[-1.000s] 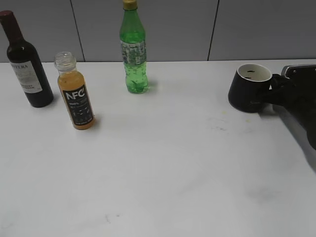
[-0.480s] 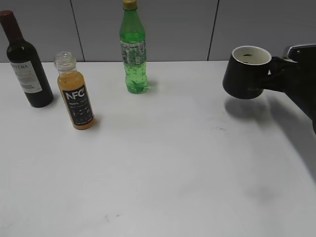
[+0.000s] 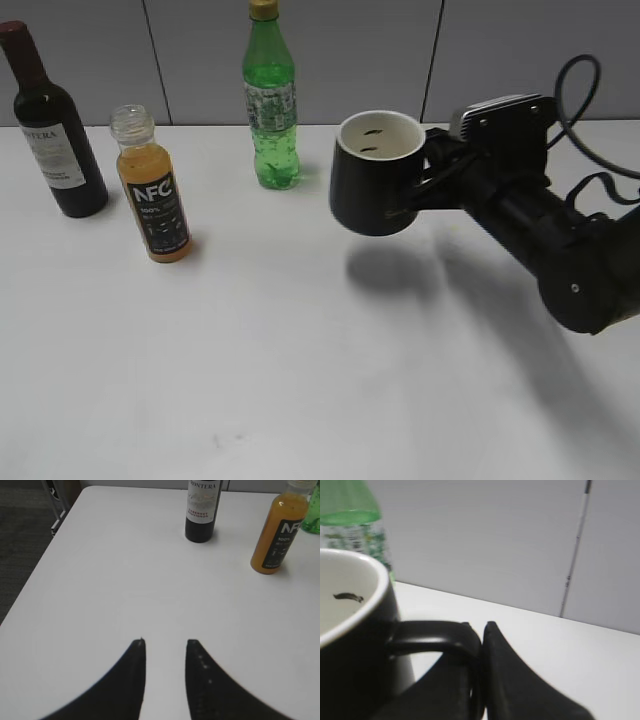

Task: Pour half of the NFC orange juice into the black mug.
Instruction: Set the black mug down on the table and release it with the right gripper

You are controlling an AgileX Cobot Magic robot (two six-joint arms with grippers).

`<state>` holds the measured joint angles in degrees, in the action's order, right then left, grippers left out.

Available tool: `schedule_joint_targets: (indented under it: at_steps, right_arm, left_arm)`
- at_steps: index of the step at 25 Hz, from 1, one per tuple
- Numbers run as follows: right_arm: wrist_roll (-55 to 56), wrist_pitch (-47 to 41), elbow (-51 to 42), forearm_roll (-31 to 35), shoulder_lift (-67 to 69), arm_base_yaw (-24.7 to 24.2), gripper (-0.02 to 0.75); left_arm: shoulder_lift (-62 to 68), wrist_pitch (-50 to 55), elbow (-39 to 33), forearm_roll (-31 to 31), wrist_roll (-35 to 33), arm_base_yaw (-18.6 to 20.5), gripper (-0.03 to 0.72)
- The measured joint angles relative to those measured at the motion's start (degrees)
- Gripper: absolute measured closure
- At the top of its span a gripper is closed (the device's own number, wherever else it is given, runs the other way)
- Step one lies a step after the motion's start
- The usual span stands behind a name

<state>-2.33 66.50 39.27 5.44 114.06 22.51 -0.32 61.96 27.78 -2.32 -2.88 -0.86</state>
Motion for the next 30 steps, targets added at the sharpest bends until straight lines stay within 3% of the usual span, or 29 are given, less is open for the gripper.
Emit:
schedule_joint_targets:
  at_steps: [7,11,30]
  right_arm:
    - [-1.76,0.00,-0.19,3.30,0.06,12.67,0.713]
    - [-2.77,0.27,-0.21,4.81,2.06,16.38,0.713]
    - [-3.17,0.00,-0.26,6.49,9.53,17.34,0.713]
  left_arm:
    - [0.00,0.00,0.00,0.00,0.00,0.00,0.467]
    - [0.00,0.00,0.00,0.00,0.00,0.00,0.467]
    - [0.00,0.00,0.00,0.00,0.00,0.00,0.467]
